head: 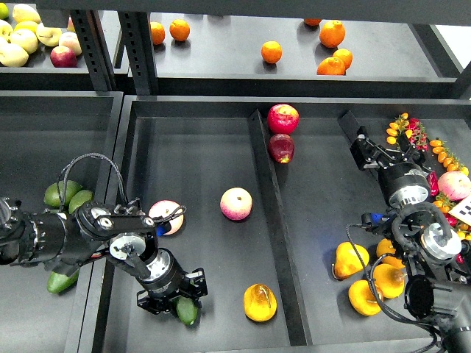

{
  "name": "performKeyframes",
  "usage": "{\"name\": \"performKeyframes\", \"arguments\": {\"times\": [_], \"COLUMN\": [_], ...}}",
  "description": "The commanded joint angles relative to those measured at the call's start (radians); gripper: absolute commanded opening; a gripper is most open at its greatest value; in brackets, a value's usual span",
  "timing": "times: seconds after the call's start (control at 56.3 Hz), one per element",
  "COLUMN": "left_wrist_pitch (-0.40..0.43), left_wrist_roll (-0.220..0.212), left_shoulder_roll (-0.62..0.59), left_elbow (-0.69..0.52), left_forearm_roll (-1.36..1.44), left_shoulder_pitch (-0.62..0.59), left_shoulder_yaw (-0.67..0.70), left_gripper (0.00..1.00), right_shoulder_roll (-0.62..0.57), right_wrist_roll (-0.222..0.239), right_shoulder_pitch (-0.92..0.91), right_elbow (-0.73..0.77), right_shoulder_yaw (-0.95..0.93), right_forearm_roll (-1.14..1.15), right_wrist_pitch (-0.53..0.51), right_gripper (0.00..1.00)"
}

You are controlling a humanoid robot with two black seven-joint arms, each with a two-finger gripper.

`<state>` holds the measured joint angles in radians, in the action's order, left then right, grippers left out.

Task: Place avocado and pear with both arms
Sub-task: 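Lift the avocado and carry it into the bin of avocados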

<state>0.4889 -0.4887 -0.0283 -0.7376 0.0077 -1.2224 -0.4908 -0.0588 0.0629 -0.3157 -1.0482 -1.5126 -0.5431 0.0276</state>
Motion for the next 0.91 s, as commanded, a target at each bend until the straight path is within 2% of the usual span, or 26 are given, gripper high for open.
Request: {"name": "performKeyframes", "arguments": {"times": [0.0,0.284,0.532,0.674,0.887], "left_wrist_pitch": [0.0,0.0,0.0,0.0,0.0], "left_wrist_roll": [0.0,0.0,0.0,0.0,0.0], "left_shoulder_roll": [-0.074,-0.309,-0.507,-0.57,-0.581], "left_elbow": [0.0,-0.054,-0.105,-0.125,-0.12], "left_forearm_roll": [-0.025,-0.023,-0.012,0.008,0.035], "left_shoulder_pitch": [-0.052,-0.114,-0.109,-0.092,-0.025], "left_shoulder_yaw": [0.0,0.0,-0.002,-0.005,0.001], "left_gripper": [0.21,0.22,0.22,0.24,0.25], "right_shoulder_roll": [0.001,-0.001,-0.001,-0.001,0.004], "right_wrist_roll": [0.0,0.002,0.003,0.003,0.002], "right_shoulder_pitch": [0.0,-0.002,-0.006,-0.009,-0.022], "right_elbow": [-0.004,-0.004,-0.015,-0.033,-0.041], "right_shoulder_yaw": [0.002,0.002,0.011,0.012,0.015], "right_forearm_roll": [0.0,-0.001,0.0,0.0,0.0], "right_wrist_pitch": [0.0,0.0,-0.002,0.003,0.006], "right_gripper": [1.0,1.0,1.0,1.0,1.0]}}
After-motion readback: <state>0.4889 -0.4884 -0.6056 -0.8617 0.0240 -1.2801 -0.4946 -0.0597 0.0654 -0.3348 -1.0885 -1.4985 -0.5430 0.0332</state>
